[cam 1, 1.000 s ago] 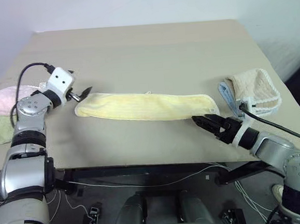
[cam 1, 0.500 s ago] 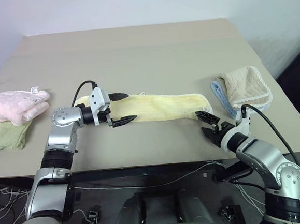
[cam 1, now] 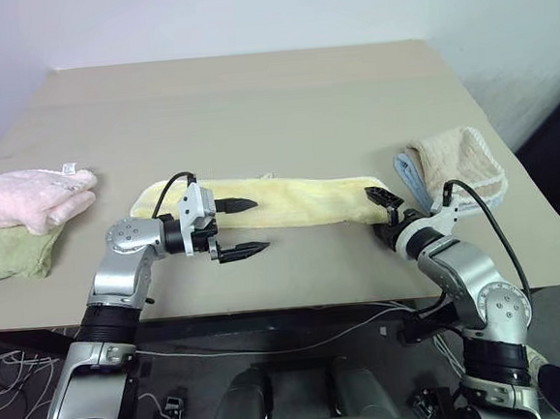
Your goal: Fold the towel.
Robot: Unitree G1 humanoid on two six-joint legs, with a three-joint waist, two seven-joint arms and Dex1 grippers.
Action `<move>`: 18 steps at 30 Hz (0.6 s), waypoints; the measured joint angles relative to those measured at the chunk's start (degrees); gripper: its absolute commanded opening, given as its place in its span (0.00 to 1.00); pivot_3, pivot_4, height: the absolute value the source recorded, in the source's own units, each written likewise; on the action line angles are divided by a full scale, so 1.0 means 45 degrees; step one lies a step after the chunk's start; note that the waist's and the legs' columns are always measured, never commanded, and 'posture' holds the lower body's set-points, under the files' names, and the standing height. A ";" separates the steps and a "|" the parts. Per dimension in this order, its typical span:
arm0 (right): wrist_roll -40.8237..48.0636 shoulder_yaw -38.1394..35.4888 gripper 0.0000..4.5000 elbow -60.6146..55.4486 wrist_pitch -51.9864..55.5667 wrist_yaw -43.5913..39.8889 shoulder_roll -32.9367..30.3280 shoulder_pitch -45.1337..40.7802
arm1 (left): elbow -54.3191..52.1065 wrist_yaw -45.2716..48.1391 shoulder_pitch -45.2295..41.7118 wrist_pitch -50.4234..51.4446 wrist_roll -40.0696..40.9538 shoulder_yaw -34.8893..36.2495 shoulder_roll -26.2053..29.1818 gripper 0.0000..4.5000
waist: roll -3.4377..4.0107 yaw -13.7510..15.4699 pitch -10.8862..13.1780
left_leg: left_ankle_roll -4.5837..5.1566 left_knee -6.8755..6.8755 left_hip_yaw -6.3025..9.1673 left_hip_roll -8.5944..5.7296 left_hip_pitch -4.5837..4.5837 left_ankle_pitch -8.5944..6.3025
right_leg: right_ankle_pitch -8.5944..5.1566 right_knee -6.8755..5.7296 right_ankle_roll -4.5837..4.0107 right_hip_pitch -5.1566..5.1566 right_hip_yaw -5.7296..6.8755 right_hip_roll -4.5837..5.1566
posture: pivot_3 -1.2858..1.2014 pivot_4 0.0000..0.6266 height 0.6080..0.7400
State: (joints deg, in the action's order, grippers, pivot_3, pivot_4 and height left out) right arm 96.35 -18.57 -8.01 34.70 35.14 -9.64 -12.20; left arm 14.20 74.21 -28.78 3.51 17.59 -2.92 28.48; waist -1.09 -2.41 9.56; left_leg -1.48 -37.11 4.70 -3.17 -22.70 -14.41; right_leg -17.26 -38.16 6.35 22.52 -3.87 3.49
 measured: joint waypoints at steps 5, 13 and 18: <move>-0.0647 -0.0067 0.48 0.0427 -0.0599 0.0075 0.0252 -0.0146 | -0.0249 -0.0059 0.0267 0.0014 0.0000 -0.0122 0.0007 1.00 | 0.0002 0.0027 0.0001 | 0.0000 0.0006 0.0000 -0.0002 0.0002 0.0000 | -0.0001 0.0003 0.0000 0.0000 -0.0002 0.0009 | 0.52 0.24 1.00; -0.1245 -0.0336 0.01 0.0073 -0.1131 0.0087 0.0409 -0.0027 | -0.0281 -0.0153 0.0273 0.0013 0.0003 -0.0183 -0.0028 1.00 | 0.0002 0.0106 0.0001 | 0.0002 0.0014 0.0000 -0.0007 -0.0002 -0.0002 | -0.0001 0.0017 0.0001 -0.0002 0.0000 0.0017 | 0.52 0.24 1.00; -0.1780 -0.0444 0.01 -0.0257 -0.0820 -0.0666 -0.0531 0.0457 | -0.0306 -0.0257 0.0415 0.0012 0.0003 -0.0202 -0.0126 1.00 | 0.0013 0.0344 0.0008 | 0.0011 0.0012 -0.0004 -0.0018 -0.0012 -0.0006 | -0.0002 0.0029 0.0001 0.0002 -0.0001 0.0021 | 0.52 0.24 1.00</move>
State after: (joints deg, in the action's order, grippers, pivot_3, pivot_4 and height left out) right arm 88.34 -20.57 -9.16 31.01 32.14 -12.03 -10.15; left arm 12.83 73.06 -26.92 3.56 17.60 -3.83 27.91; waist -1.03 -0.86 9.59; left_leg -1.43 -37.06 4.68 -3.25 -22.76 -14.44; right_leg -17.27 -38.03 6.36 22.53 -3.87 3.58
